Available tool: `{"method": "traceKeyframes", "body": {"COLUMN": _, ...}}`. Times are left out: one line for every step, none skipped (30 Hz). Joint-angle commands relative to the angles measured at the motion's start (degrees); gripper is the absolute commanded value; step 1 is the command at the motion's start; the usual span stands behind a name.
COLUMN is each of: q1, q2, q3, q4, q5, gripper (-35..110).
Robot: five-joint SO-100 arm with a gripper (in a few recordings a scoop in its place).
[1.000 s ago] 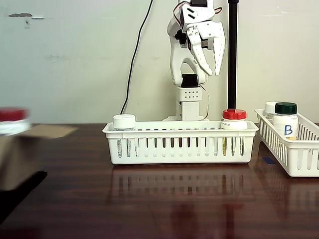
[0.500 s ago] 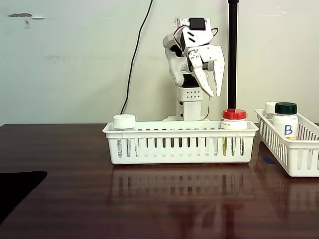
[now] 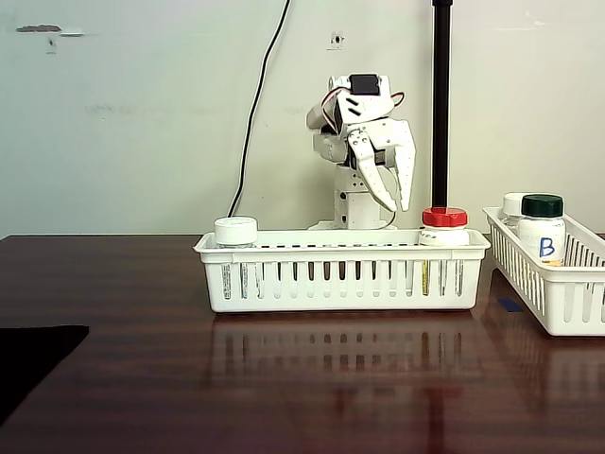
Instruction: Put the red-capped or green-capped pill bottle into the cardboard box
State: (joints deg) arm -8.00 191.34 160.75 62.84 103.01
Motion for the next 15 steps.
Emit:
{"method": "traceKeyframes", "body": {"q1": -0.8, "q2": 5.6, "q3": 1.1, "q4": 2.3, "q5": 0.0, "gripper": 1}}
{"method": "traceKeyframes", "body": {"q1": -0.6, "q2": 5.5, "q3": 1.9, "q4": 1.8, "q5": 0.2, "gripper": 1}}
{"method": "traceKeyframes", "body": {"q1": -0.4, "q2": 5.5, "q3": 3.4, "q4": 0.5, "q5": 0.2, "gripper": 1}}
{"method": "traceKeyframes", "body": {"q1": -0.2, "q2": 5.5, "q3": 5.0, "q4": -1.2, "q5": -0.2, "gripper": 1}}
{"method": "traceKeyframes", "body": {"q1": -0.1, "q2": 5.5, "q3": 6.9, "q4": -3.1, "q5": -0.3, "gripper": 1}}
{"method": "traceKeyframes", "body": {"q1": 0.0, "q2": 5.5, "q3": 8.9, "q4": -4.7, "q5": -0.4, "gripper": 1}}
{"method": "traceKeyframes", "body": {"q1": 0.5, "q2": 4.4, "q3": 8.9, "q4": -4.9, "q5": -0.2, "gripper": 2}}
{"method": "traceKeyframes", "body": {"q1": 0.4, "q2": 3.9, "q3": 8.9, "q4": -3.5, "q5": 0.3, "gripper": 2}}
{"method": "traceKeyframes", "body": {"q1": -0.2, "q2": 4.7, "q3": 8.9, "q4": -1.0, "q5": 0.5, "gripper": 2}}
{"method": "traceKeyframes", "body": {"q1": -1.0, "q2": 5.6, "q3": 8.9, "q4": 1.7, "q5": 0.5, "gripper": 2}}
{"method": "traceKeyframes", "body": {"q1": -2.3, "q2": 5.3, "q3": 8.9, "q4": 2.6, "q5": -1.7, "gripper": 2}}
{"method": "traceKeyframes", "body": {"q1": -4.0, "q2": 5.0, "q3": 8.9, "q4": 2.6, "q5": -5.4, "gripper": 2}}
{"method": "traceKeyframes", "body": {"q1": -5.4, "q2": 5.0, "q3": 8.9, "q4": 2.6, "q5": -8.6, "gripper": 2}}
{"method": "traceKeyframes", "body": {"q1": -6.8, "q2": 5.5, "q3": 8.9, "q4": 2.6, "q5": -11.2, "gripper": 2}}
{"method": "traceKeyframes", "body": {"q1": -7.8, "q2": 5.5, "q3": 8.9, "q4": 2.6, "q5": -10.9, "gripper": 2}}
